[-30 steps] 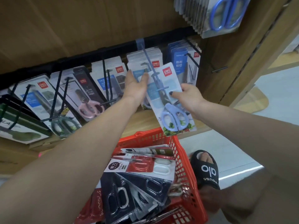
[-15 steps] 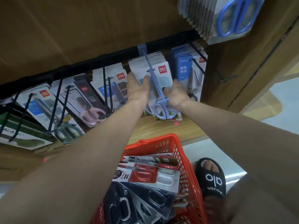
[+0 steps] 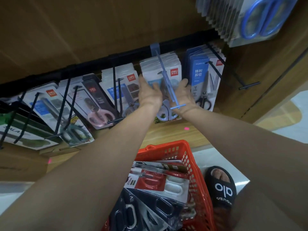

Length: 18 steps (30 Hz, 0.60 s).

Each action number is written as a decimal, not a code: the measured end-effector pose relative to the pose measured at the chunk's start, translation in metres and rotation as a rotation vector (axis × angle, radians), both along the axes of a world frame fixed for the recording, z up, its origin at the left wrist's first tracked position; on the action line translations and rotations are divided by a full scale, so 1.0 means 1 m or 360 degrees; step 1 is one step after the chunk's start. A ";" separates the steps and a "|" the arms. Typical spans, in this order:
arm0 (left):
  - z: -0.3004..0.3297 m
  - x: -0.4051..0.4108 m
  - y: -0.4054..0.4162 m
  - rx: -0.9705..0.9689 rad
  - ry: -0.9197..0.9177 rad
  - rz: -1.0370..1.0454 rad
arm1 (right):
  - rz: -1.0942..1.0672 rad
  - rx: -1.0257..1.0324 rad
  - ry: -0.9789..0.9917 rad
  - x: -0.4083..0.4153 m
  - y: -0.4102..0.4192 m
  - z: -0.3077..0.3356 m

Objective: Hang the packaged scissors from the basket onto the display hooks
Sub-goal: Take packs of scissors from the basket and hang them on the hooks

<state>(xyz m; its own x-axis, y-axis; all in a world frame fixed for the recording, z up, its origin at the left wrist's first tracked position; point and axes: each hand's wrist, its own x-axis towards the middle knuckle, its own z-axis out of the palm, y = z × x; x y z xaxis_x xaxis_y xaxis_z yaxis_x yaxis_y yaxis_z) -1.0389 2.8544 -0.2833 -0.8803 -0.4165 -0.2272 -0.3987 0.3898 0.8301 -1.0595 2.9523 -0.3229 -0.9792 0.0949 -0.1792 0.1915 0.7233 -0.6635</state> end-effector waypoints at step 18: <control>-0.062 0.163 -0.116 -0.0620 -0.0541 -0.1035 | 0.0303 0.0418 -0.0117 0.103 -0.021 -0.001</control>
